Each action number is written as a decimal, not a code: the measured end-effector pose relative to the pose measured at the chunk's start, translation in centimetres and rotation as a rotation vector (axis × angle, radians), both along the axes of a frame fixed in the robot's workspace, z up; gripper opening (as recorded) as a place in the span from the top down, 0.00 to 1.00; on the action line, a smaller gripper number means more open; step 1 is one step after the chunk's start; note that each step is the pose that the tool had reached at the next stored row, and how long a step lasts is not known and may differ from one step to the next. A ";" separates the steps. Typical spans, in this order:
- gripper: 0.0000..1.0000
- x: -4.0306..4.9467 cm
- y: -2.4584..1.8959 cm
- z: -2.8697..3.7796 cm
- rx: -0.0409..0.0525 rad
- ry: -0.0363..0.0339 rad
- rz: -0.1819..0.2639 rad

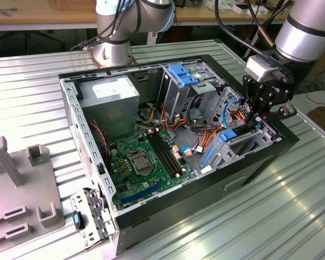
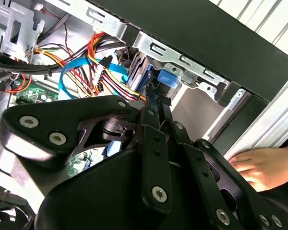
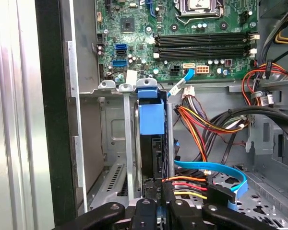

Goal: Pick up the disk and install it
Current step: 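Insert the first disk wire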

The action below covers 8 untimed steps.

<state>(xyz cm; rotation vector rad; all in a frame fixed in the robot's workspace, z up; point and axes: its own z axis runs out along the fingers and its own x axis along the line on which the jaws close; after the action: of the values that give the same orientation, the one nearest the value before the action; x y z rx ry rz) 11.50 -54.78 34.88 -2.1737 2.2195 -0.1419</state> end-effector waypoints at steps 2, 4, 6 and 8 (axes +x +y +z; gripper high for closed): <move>0.83 0.00 0.09 -0.02 0.0002 0.0000 -0.001; 0.83 0.00 0.09 -0.05 0.0000 0.0000 -0.001; 0.83 0.00 0.10 -0.11 0.0002 0.0001 0.000; 0.83 -0.01 0.09 -0.22 0.0002 0.0001 0.000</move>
<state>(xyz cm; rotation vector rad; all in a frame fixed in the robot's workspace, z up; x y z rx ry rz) 11.49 -54.69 34.66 -2.1736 2.2194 -0.1415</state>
